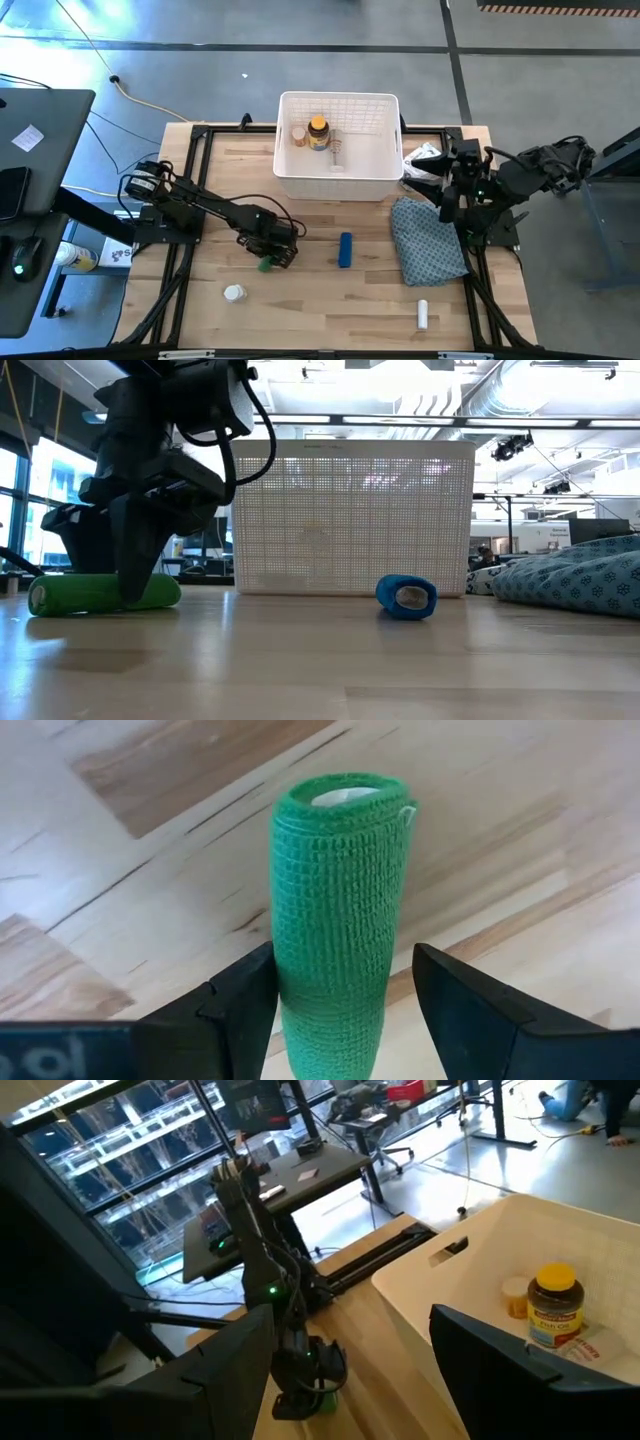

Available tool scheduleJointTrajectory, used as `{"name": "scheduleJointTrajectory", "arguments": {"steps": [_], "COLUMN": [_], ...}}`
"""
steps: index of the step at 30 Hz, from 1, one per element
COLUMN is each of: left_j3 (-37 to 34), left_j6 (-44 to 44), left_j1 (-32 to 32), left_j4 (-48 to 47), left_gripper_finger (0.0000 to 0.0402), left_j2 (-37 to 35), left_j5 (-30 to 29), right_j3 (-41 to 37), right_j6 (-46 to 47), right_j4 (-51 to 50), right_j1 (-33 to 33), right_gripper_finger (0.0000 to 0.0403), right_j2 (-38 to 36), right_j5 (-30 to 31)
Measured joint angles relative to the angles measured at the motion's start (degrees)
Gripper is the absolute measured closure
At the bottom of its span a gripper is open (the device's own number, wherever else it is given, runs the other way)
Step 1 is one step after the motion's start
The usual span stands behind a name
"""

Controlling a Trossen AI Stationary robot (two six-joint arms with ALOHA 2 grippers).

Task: Pick & place medical supplies in basket/bin
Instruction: Put the green bandage into the white bin

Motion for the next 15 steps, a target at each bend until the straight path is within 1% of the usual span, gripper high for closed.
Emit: {"name": "scheduleJointTrajectory", "arguments": {"steps": [5,10,12,15], "left_j3": [0.0,0.1,0.1,0.1], "left_j6": [-1.7,-2.7,-3.0,-3.4], "left_j1": [0.0,0.0,0.0,0.0], "left_j4": [1.3,0.6,0.1,-0.8], "left_gripper_finger": [0.0142,0.0143,0.0149,0.0168], "left_j2": [0.0,0.0,0.1,0.1], "left_j5": [0.3,1.0,0.7,-0.1], "right_j3": [0.0,0.0,0.0,0.0], "right_j6": [0.0,-0.2,-0.2,-0.2], "right_j4": [0.0,-1.1,-1.6,-1.6], "right_j1": [0.1,0.1,0.1,0.1], "right_gripper_finger": [0.0144,0.0144,0.0144,0.0144], "right_j2": [-0.5,-0.8,-0.9,-0.8], "right_j5": [-1.7,-1.1,-1.0,-1.0]}}
